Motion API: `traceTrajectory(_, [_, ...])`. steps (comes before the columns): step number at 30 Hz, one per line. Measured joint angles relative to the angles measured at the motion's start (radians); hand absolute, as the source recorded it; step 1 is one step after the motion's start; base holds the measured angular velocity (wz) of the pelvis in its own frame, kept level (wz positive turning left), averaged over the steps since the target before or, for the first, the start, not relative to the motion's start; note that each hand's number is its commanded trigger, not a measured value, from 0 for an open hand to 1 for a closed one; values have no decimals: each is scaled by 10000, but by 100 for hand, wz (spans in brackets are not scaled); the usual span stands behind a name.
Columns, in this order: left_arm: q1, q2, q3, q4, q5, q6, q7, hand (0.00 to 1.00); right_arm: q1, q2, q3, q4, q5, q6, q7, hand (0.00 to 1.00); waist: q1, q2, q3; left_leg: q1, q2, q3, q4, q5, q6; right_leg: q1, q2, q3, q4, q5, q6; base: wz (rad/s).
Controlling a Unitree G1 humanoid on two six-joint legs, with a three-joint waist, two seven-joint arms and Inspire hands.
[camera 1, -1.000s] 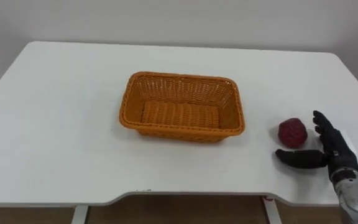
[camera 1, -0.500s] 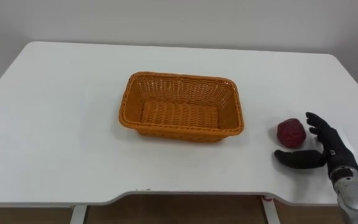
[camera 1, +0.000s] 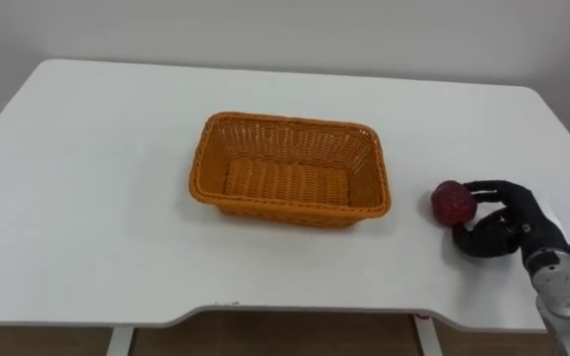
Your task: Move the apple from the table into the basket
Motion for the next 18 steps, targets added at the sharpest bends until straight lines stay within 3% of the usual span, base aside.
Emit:
traceTrajectory(14, [14,31,-145,4,10,3,17,0,3,67,90,-137,1033,16,-180,100,8,60,40,38,-12,-76,14,4,-1,-3,-2,-81,-16,0,1,1])
traceTrajectory(16, [26,17,-145,6,14,6,31,0,4,107,90,-211,1231,20,-351,100,40,126,69,26,-11,-76,3,3,-2,-2,5,-65,-8,0,1,0])
traceTrajectory(18, [63,-4,-149,7,12,22,33,0,17,108,79,-381,1315,22,-494,100,-41,192,45,23,-12,-79,3,8,-6,31,6,-50,-7,0,1,0])
